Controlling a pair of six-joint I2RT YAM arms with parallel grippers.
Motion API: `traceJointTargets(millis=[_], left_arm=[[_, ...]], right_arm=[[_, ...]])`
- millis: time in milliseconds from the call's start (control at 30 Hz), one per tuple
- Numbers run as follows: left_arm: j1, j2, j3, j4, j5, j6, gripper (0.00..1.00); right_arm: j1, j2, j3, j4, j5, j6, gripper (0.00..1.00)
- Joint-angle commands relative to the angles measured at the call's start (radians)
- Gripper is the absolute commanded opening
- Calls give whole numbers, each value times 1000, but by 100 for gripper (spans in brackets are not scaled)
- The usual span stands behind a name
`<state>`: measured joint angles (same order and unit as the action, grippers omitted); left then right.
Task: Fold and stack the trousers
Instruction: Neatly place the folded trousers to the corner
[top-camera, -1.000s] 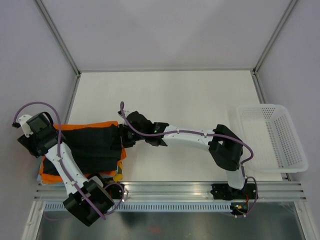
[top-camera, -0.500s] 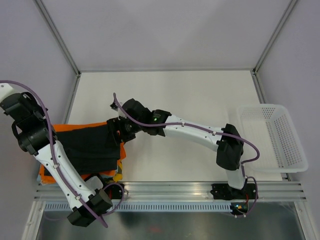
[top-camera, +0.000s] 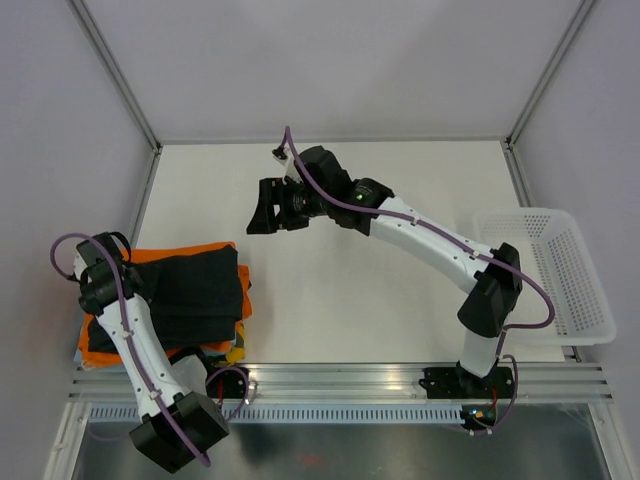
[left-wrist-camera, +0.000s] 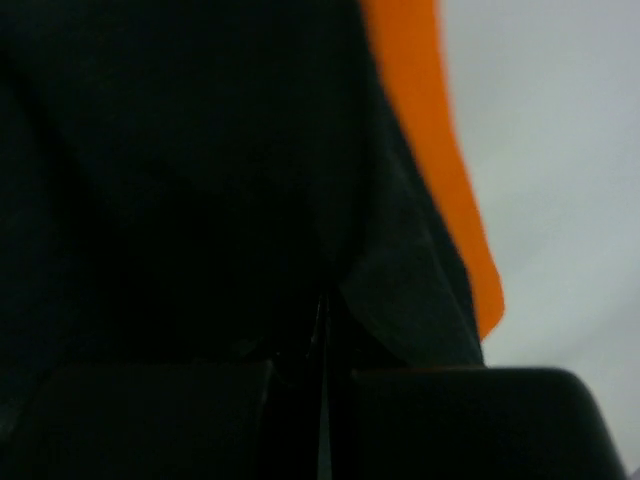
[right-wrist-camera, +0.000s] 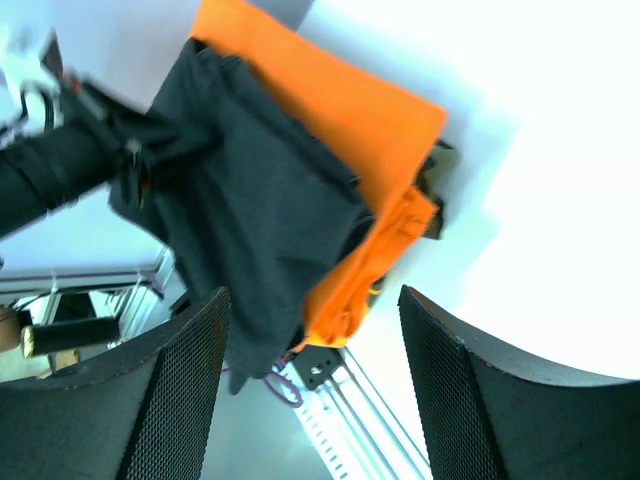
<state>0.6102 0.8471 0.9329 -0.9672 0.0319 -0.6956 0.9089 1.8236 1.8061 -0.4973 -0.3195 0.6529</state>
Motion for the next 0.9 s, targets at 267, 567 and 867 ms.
traceJointTargets(millis=[267, 567, 867], left_arm=[[0, -17, 95, -491, -609, -562, 2], [-1, -32, 107, -573, -580, -493, 2], [0, 30, 86, -571, -500, -483, 2]], right_arm=[[-19, 14, 18, -83, -19, -58, 74], [-45, 40, 44, -101, -16, -65, 74], [-71, 39, 39, -124, 10, -76, 75]])
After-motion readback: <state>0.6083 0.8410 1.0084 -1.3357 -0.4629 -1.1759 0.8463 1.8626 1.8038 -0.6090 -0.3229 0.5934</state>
